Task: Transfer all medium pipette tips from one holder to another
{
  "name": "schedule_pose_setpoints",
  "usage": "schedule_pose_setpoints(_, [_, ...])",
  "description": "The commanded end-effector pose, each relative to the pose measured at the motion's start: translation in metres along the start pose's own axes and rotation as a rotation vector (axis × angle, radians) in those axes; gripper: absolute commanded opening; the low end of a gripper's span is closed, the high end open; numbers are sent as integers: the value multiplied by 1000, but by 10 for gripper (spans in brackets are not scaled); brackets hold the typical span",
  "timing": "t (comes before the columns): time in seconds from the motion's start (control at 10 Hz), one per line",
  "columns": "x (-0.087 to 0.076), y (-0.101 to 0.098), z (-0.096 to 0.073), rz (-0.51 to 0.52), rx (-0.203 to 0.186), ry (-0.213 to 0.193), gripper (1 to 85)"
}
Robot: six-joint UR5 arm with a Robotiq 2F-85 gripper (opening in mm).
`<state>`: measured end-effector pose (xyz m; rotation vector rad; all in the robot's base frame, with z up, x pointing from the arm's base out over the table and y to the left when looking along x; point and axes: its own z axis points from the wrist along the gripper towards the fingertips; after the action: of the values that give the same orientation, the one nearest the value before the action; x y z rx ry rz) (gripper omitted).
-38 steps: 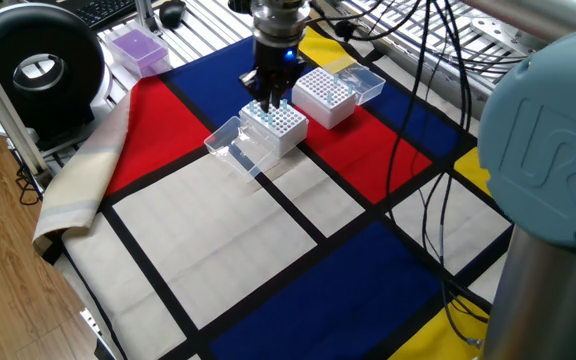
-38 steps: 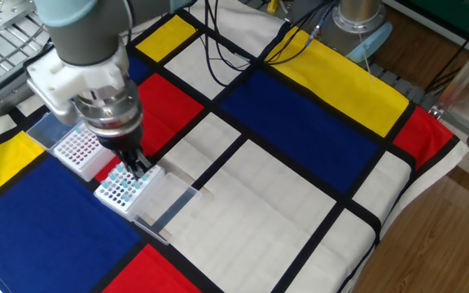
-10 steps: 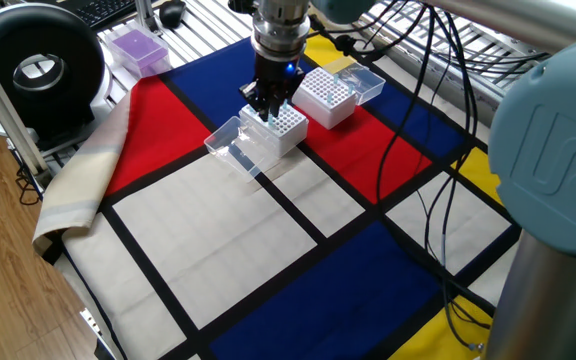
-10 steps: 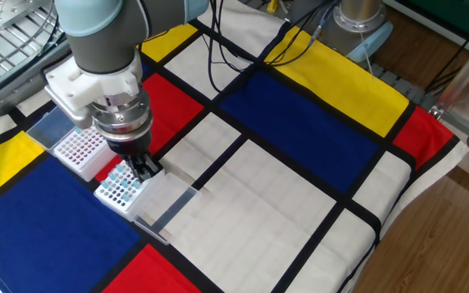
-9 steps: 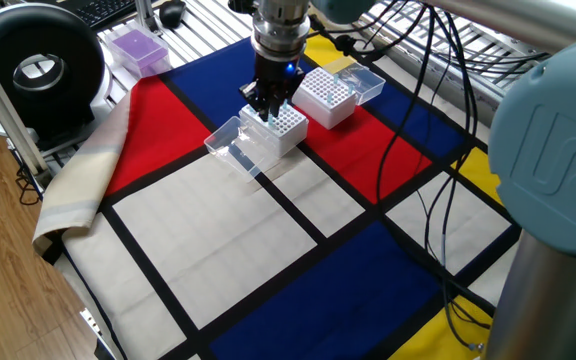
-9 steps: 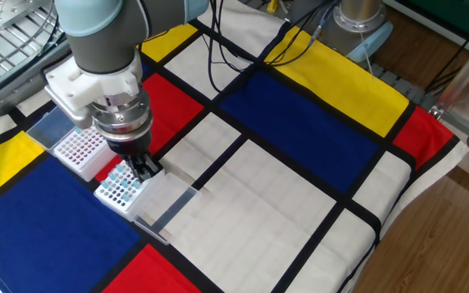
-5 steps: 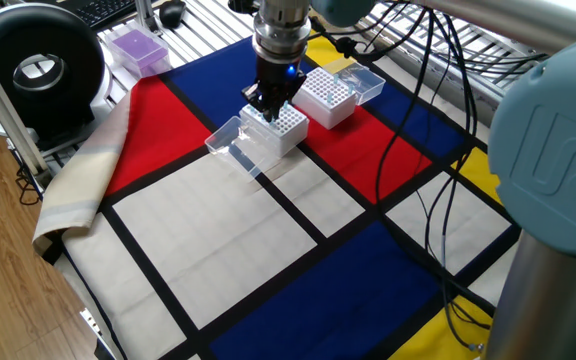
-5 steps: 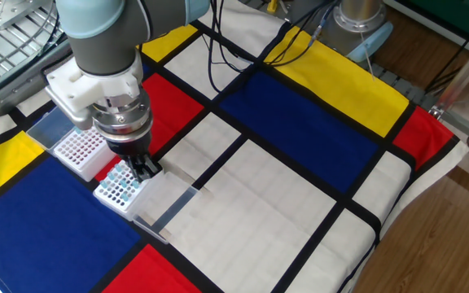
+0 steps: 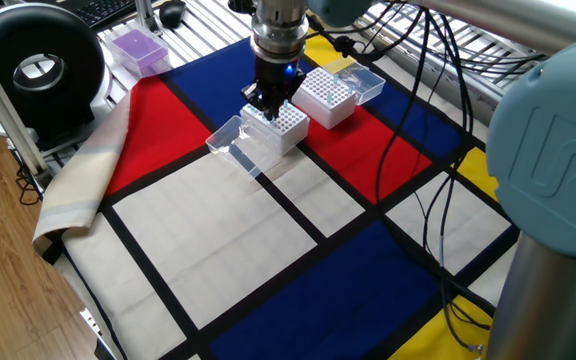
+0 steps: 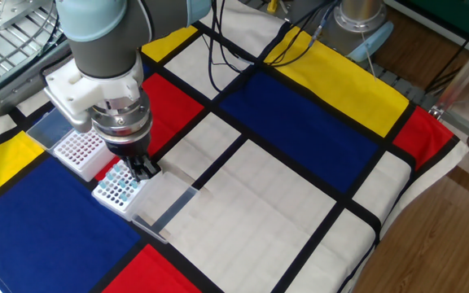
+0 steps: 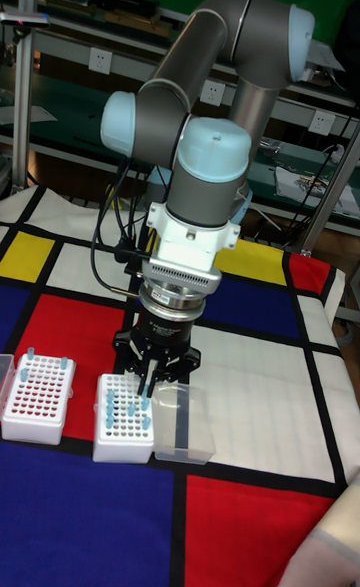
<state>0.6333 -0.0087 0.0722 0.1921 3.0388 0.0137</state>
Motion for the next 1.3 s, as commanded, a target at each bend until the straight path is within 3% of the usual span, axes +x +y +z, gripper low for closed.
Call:
schedule_pose_setpoints(0.0, [-3,2,-11,11,0,10,150])
schedule_pose_setpoints(1.2, [-20,-5,-58,-3,27,49,147])
